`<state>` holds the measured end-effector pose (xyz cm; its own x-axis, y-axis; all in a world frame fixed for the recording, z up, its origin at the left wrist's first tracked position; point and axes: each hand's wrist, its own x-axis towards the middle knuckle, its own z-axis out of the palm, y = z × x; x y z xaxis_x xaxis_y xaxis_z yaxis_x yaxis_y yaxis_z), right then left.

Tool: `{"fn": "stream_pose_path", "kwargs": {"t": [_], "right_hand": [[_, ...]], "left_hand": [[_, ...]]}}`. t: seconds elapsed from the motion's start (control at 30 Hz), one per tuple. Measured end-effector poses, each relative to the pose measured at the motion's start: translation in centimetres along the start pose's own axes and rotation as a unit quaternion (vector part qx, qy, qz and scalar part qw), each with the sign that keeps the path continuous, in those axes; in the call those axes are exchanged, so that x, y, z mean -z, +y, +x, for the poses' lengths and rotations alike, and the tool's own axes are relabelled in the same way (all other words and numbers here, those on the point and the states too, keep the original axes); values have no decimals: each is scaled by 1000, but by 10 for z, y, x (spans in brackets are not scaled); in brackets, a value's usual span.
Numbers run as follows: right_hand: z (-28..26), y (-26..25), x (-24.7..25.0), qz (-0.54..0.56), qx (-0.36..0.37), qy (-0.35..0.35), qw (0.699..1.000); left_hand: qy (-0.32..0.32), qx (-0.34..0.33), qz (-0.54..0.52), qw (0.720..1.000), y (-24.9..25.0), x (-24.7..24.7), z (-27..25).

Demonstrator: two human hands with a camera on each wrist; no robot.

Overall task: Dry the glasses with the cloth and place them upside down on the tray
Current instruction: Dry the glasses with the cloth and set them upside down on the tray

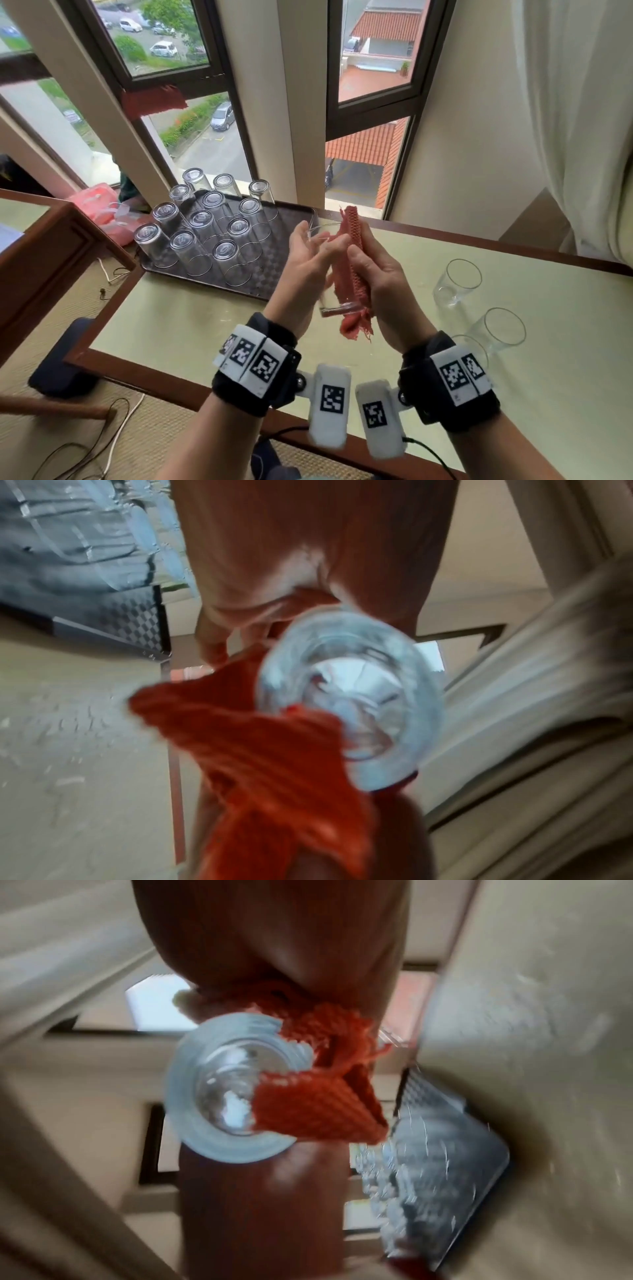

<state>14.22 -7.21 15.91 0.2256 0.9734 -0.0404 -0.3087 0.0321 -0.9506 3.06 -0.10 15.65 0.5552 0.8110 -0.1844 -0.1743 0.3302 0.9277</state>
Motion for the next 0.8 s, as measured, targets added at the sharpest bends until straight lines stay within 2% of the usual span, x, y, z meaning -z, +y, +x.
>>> {"fn": "stream_pose_path", "kwargs": {"t": [0.07,0.13,0.2,0.3,0.37,0.4,0.5,0.6,0.63,0.73,0.8], "right_hand": [[-2,-1,-1,92,-26,-11,995],[-3,-4,1,208,-69,-11,976],[-3,-4,5,257,-77,4,963],[-1,-4,5,126,-24,41,991],[0,-1,3,45,1,49,998],[1,2,3,40,4,44,998],[-1,3,1,145,-46,28,988],[-3,-2,7,245,-91,17,965],[-3,-3,8,229,-82,24,970],[1,-3,8,63,-18,45,997],[3,1,6,16,5,43,999]], "left_hand": [[1,-4,-1,1000,-1,-5,-1],[-39,-8,-7,999,1,-6,-2],[-58,-13,0,998,4,-6,-4],[-27,6,-10,1000,1,-2,2],[-40,25,-16,999,-1,-1,5],[-49,30,-13,998,-2,-3,4],[-51,28,-3,998,0,-5,3],[-105,26,13,994,6,-2,-1],[-100,28,8,995,6,1,0],[-53,25,-4,998,5,2,3],[-54,21,-14,998,5,-4,3]]}}
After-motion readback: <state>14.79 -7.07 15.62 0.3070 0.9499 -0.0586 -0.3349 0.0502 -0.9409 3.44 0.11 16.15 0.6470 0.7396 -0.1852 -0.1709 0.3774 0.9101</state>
